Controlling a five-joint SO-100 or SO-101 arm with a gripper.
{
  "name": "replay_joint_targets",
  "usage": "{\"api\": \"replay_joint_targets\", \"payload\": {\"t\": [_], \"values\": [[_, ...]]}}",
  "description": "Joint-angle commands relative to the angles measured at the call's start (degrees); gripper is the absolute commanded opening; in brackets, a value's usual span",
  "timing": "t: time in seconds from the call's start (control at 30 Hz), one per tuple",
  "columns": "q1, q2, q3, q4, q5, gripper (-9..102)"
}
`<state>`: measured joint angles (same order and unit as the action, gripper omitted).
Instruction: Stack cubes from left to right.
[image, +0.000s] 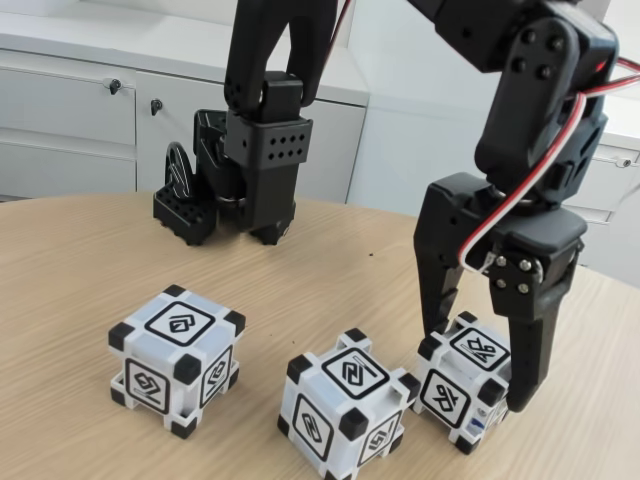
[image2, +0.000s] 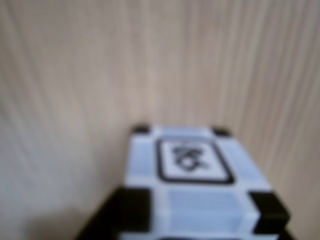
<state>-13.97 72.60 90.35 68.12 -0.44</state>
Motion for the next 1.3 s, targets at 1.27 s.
{"api": "replay_joint_targets", "payload": {"t": [1.27], "values": [[26.37, 39.38, -1.23, 9.93, 0.7, 19]]}}
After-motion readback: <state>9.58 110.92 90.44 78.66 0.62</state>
